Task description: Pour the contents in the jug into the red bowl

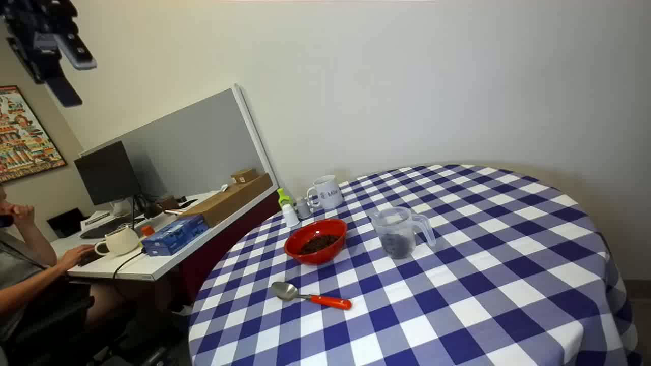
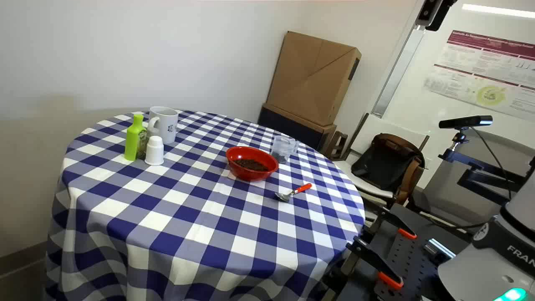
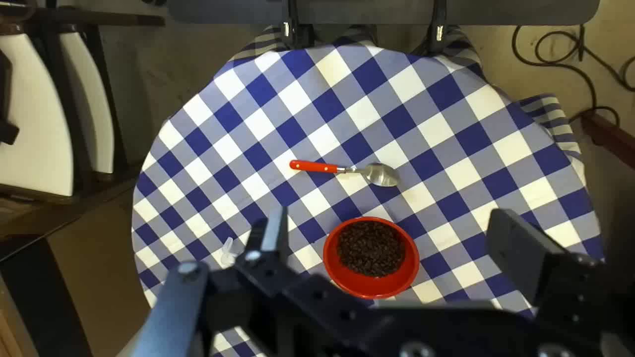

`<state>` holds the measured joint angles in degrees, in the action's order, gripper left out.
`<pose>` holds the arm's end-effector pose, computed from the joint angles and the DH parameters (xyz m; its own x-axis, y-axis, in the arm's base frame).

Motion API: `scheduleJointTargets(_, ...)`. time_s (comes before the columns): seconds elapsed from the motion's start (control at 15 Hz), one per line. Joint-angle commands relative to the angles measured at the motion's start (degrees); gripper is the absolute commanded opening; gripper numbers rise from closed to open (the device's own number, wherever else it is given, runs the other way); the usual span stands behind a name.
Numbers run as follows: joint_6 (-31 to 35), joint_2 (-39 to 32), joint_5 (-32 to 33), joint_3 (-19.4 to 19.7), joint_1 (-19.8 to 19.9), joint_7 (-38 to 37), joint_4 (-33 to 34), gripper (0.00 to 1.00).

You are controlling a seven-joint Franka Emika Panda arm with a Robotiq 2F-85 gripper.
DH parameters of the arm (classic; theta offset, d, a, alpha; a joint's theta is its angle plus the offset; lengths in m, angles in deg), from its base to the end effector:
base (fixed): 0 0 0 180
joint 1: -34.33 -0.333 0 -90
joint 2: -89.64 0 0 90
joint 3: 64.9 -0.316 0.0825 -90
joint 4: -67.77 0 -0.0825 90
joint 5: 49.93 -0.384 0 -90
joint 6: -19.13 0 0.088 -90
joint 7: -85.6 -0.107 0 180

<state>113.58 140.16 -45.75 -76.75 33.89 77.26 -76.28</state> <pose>0.2823 0.0670 0.5464 0.9993 0.0050 0.0376 -0.0037 -0.9739 0.2268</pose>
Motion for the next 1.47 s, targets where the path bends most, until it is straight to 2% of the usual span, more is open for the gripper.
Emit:
scheduleJointTargets(0.0,-0.19,-0.27,0.66,0.81,-1.23,-0.77,0.16,1.0)
scheduleJointTargets(0.2,0.94,-0.48,0.82,-0.29,-1.06,-2.21,-0.01,1.0)
scheduleJointTargets(0.33,1.57,-1.94,-1.65,-1.81,1.11,-9.88,1.16,1.0)
scheduleJointTargets(0.67,5.67,-10.09,-2.81,-0.72,5.77,-20.99,5.54,1.0)
scheduleJointTargets(1.13,15.74,-29.47,-0.28,6.27,15.42,-30.31,16.23,1.0)
scheduleJointTargets(1.4,20.26,-41.07,-1.34,10.87,16.45,-37.93,24.1,1.0)
